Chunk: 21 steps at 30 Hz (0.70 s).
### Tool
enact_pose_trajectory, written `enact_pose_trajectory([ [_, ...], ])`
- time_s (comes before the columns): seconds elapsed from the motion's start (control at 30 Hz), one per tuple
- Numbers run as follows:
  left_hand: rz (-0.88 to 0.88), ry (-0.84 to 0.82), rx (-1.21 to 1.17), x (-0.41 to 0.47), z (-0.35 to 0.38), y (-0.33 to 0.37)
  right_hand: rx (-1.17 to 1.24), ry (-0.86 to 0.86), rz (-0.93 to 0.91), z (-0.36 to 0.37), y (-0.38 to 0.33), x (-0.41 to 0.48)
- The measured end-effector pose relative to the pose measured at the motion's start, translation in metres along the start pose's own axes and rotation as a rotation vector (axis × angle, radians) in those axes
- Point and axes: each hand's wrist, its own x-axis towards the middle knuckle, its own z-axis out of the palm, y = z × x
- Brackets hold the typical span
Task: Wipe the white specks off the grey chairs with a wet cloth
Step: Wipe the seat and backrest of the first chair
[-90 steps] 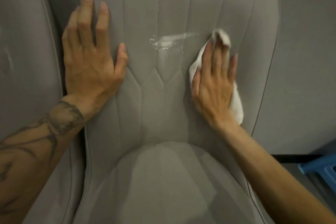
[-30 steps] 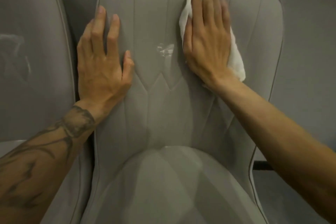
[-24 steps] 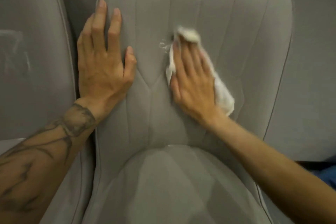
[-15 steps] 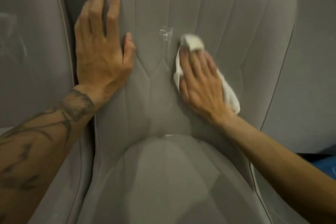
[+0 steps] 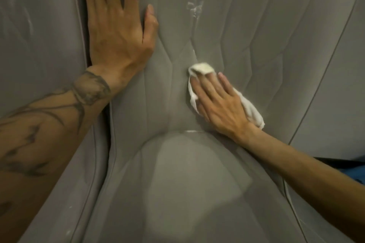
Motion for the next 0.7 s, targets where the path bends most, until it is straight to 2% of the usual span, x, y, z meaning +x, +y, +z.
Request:
enact_pose_trajectory([
  [0.07,-0.011,-0.01,0.024,-0.001,0.003,0.0,0.015,0.03,0.086,0.006,-0.013,0.001],
  [0.2,-0.036,-0.03,0.056,-0.002,0.008,-0.001,0.057,-0.097,-0.215,0.008,-0.025,-0.032],
  [0.27,-0.038,-0.012,0.049,0.0,0.007,-0.001,0.044,-0.101,-0.278,0.005,-0.02,-0.032],
  [0.33,-0.018,0.015,0.028,0.001,0.007,0.0,0.019,-0.026,-0.177,0.004,-0.012,-0.016],
  [0.43,-0.005,0.051,0.044,-0.001,0.011,-0.002,-0.034,0.071,0.151,0.005,-0.01,0.009],
  [0.47,-0.007,0.052,0.044,-0.001,0.011,-0.002,-0.02,0.059,0.192,0.005,-0.016,0.008],
  [0.63,-0.004,0.044,0.018,0.0,0.008,-0.001,0.001,-0.148,-0.091,-0.001,-0.025,-0.03],
  [0.7,0.002,0.035,-0.012,0.002,0.004,0.001,-0.031,-0.117,-0.041,-0.013,-0.01,-0.016],
])
